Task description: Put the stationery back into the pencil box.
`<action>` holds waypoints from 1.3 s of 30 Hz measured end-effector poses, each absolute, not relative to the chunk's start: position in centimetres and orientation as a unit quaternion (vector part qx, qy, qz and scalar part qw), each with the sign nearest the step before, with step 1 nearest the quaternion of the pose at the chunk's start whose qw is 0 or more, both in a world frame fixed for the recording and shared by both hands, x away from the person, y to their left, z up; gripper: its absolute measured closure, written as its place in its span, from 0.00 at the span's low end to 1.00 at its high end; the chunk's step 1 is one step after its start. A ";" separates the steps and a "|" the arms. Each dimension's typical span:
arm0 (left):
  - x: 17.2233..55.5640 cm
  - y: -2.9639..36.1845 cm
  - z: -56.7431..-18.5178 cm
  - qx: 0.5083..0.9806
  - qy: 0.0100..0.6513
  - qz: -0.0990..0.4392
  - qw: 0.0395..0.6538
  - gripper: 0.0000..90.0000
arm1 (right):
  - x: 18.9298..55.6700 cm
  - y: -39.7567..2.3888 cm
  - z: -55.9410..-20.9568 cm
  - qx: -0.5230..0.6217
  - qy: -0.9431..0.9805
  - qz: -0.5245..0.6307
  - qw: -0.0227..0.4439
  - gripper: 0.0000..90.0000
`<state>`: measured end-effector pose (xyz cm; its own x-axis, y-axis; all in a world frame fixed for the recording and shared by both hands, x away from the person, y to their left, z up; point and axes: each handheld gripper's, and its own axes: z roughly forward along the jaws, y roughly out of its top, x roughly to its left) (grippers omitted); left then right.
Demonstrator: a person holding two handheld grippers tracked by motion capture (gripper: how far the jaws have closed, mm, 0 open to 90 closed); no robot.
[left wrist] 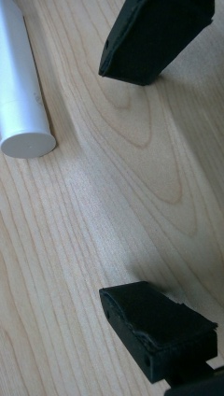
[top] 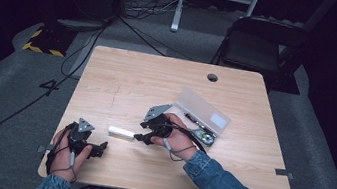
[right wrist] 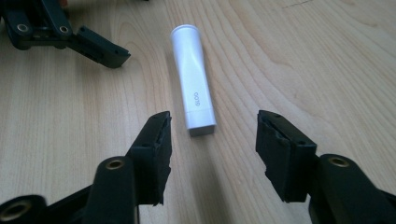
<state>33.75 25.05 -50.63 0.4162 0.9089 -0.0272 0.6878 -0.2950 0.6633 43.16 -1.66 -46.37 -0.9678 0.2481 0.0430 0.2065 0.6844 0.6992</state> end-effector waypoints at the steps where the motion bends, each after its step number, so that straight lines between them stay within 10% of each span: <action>1: 33.7 25.0 -50.6 0.784 0.509 0.181 0.306 0.00 | 43.2 -1.4 -46.5 0.121 0.918 0.378 0.028 0.54; 39: 33.8 25.0 -50.6 0.784 0.509 0.181 0.306 0.00 | 42.8 1.9 -48.4 0.074 0.933 0.350 0.042 0.80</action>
